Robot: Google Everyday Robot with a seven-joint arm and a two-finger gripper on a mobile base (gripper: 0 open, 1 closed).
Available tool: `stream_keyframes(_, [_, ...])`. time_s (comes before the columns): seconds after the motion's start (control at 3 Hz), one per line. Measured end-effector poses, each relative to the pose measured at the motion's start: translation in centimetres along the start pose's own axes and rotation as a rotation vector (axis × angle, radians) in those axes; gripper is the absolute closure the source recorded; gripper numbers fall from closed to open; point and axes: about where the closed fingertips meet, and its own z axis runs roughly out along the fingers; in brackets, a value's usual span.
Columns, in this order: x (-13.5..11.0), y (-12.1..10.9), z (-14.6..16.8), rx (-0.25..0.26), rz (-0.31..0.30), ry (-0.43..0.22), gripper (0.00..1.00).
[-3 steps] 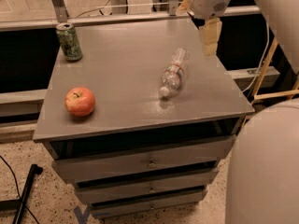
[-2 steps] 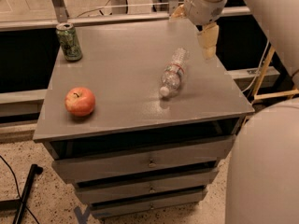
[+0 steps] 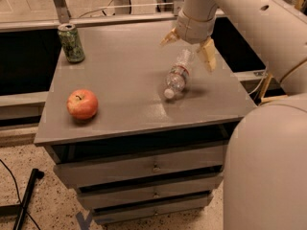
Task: Move water bottle near apple
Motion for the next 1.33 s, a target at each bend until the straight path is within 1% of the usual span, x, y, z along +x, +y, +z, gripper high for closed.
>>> stream_keyframes(0.33, [-1.1,0.5,2.4,-0.070,-0.139,0.012,0.02])
stream_keyframes(0.67, [-2.6,1.2,4.0,-0.121,-0.222,0.015,0.31])
stream_keyframes(1.0, [-3.4,1.1,4.0,-0.096,-0.232,-0.011,0.62])
stream_keyframes(1.33, [-3.2,0.9,4.2,-0.091,-0.231,-0.005,0.85])
